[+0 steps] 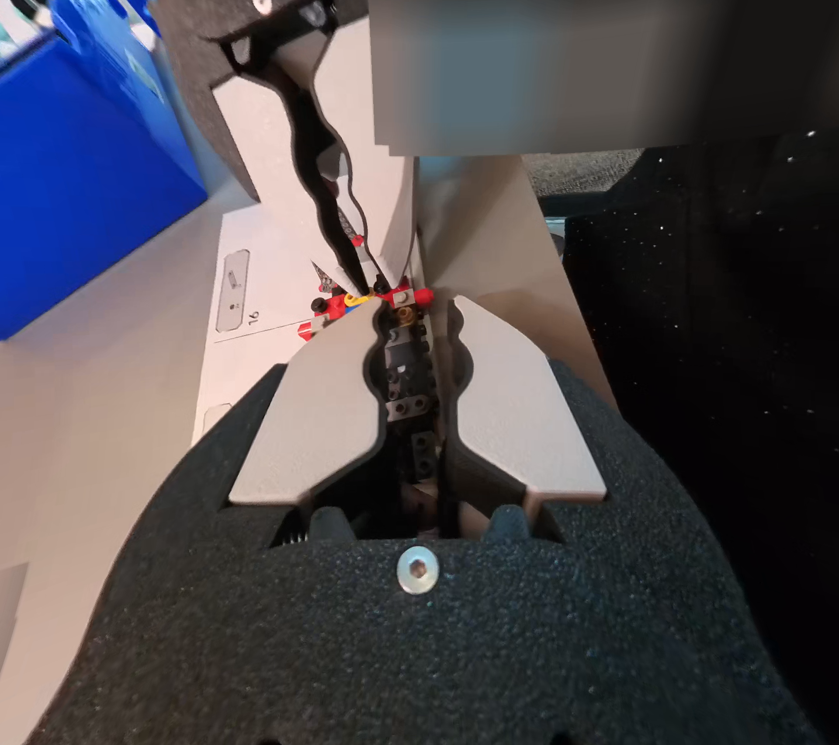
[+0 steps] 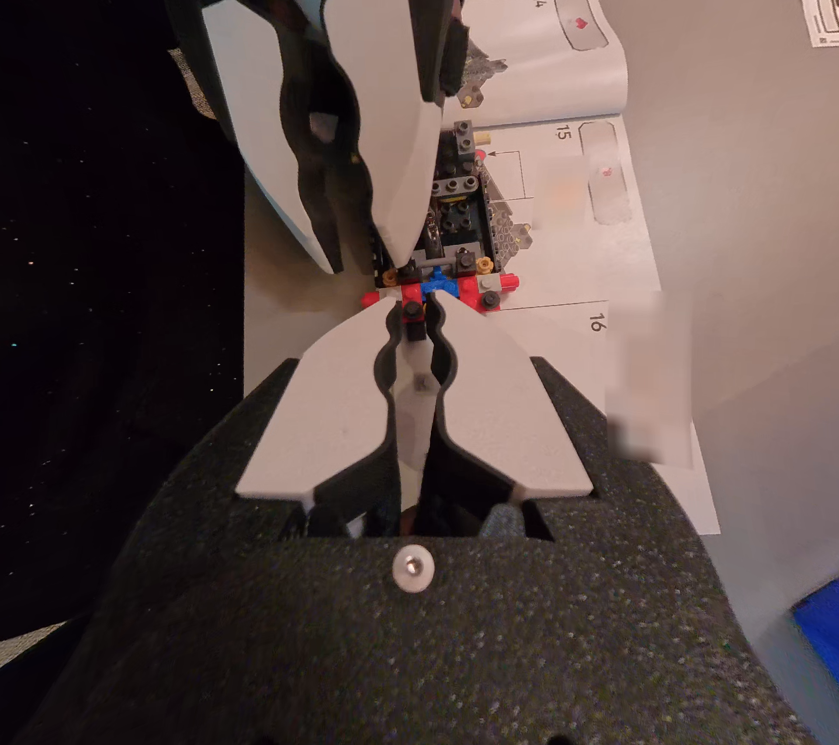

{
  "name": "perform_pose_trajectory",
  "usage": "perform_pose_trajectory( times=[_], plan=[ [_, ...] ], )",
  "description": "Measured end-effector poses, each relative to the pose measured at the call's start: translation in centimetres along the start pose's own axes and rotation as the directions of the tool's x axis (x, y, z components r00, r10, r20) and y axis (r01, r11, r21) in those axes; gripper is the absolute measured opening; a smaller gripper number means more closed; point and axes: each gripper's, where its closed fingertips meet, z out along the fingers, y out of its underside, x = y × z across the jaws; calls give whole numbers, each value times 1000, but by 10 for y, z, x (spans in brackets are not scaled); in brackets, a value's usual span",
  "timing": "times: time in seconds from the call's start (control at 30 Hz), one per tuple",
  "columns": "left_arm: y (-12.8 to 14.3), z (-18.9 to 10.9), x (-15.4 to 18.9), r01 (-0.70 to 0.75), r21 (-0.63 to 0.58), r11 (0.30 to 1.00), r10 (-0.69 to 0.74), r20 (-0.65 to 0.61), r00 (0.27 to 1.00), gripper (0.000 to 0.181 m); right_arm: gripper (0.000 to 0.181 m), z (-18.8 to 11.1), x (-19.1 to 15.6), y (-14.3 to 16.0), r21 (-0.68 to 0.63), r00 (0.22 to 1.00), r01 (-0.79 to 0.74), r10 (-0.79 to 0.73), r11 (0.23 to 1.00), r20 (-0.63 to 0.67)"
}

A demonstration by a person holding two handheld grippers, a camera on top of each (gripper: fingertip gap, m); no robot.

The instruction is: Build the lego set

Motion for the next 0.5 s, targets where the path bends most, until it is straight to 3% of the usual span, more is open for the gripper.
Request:
perform_pose_trajectory(
  times=[0.4, 0.5],
  plan=[
    [1, 1, -2, 44, -5, 999, -44, -11, 999, 20, 7, 0, -1, 2, -25, 995, -93, 93, 995, 22],
    [1, 1, -3, 55, -5, 998, -55, -9, 998, 18, 6, 0, -2, 1, -5, 998, -55, 55, 998, 20]
  ],
)
